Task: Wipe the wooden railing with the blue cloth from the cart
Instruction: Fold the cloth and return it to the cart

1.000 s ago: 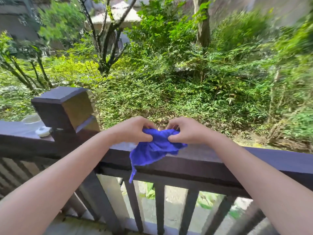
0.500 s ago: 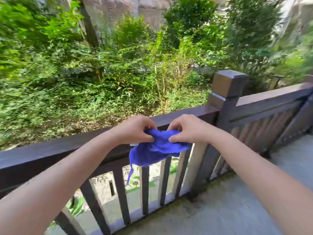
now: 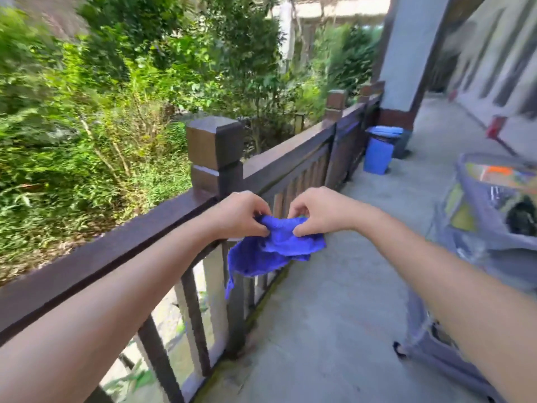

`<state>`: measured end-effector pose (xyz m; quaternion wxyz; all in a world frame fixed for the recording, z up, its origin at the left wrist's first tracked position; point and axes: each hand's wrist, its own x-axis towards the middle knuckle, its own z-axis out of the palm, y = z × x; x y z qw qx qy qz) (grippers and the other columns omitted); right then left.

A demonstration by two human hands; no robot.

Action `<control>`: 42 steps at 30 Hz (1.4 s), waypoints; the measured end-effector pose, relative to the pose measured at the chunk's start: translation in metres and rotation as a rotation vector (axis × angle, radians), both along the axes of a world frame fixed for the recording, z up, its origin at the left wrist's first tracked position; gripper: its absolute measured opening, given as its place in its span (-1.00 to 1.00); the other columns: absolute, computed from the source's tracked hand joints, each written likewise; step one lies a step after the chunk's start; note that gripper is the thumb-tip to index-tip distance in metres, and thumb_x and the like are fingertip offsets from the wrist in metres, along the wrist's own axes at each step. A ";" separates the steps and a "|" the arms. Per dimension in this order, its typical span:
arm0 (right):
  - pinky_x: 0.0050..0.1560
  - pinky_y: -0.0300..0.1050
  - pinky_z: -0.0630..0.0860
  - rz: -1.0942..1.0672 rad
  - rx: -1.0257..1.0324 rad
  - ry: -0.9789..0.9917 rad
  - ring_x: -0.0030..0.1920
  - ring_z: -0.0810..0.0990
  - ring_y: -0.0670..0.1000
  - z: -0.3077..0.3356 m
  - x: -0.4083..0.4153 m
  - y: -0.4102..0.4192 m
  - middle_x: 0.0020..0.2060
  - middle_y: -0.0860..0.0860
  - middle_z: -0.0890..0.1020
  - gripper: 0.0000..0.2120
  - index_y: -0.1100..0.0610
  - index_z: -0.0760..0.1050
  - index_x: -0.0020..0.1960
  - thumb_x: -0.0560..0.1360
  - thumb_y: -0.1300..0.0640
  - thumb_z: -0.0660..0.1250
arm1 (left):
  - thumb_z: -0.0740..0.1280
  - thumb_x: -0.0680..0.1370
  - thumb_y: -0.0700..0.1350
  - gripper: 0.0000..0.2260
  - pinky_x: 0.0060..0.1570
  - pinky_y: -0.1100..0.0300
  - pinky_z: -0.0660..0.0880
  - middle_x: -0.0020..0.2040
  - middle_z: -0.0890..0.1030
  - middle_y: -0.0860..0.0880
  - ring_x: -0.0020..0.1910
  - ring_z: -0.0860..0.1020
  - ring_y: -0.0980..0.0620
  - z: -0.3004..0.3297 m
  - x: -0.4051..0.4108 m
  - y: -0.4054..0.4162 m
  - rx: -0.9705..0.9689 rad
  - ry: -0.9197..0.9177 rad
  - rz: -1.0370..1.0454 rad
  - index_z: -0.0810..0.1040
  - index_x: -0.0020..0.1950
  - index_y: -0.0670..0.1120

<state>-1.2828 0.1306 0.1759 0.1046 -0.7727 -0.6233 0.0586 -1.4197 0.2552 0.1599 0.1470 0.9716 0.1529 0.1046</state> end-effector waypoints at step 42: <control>-0.30 -0.21 0.40 -0.673 0.054 0.140 -0.30 0.47 -0.09 -0.032 0.734 0.146 -0.42 -0.19 0.49 -0.90 0.09 0.60 -0.18 0.30 0.17 0.41 | 0.40 0.37 -0.24 -0.72 -0.39 0.24 0.34 -0.75 0.36 0.13 -0.67 0.38 0.33 -0.002 0.817 0.190 -0.062 0.180 -0.503 0.39 -0.43 0.01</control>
